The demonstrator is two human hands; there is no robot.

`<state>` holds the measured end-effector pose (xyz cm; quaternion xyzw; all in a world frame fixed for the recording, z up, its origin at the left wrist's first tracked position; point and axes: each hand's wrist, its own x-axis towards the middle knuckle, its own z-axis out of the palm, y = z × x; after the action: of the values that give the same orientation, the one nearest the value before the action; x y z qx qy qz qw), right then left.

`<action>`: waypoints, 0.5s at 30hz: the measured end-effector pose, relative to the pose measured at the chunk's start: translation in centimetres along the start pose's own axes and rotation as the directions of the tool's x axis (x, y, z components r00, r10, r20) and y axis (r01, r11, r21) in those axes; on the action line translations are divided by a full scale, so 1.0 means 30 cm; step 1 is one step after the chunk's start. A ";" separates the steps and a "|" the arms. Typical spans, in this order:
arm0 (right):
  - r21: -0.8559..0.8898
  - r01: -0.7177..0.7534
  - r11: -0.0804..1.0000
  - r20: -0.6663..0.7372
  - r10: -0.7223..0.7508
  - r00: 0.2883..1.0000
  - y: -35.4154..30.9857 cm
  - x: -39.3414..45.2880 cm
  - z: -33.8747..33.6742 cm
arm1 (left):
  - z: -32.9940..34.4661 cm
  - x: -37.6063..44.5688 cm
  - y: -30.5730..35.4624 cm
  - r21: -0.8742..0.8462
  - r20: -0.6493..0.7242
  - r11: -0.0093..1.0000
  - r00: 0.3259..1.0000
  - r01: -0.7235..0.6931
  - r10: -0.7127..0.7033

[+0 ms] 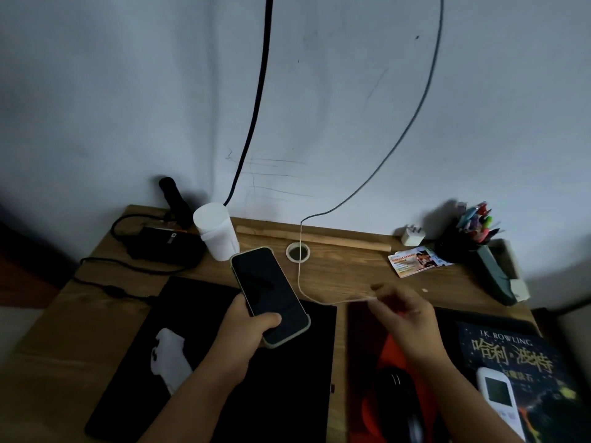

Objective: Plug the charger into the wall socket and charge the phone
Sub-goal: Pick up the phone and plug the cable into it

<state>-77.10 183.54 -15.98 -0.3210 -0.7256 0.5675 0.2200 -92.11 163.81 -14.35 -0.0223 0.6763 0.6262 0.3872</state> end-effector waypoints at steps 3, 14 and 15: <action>0.413 -0.017 0.910 -0.037 0.036 0.999 -0.113 0.004 0.009 | 0.033 -0.007 0.019 -0.009 0.021 1.000 1.000 -0.023 0.023; 0.447 -0.076 0.892 0.085 0.042 0.995 -0.249 -0.085 -0.003 | 0.084 -0.053 0.051 -0.220 0.139 0.975 0.989 -0.026 0.058; 0.400 -0.103 0.911 0.112 0.063 0.992 -0.243 -0.099 0.004 | 0.087 -0.057 0.054 -0.242 0.152 0.970 0.986 -0.028 0.066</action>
<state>-76.67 180.23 -8.84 -0.2713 -0.5882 0.7288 0.2221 -90.47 165.64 -11.84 -0.0028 0.5634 0.7118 0.4193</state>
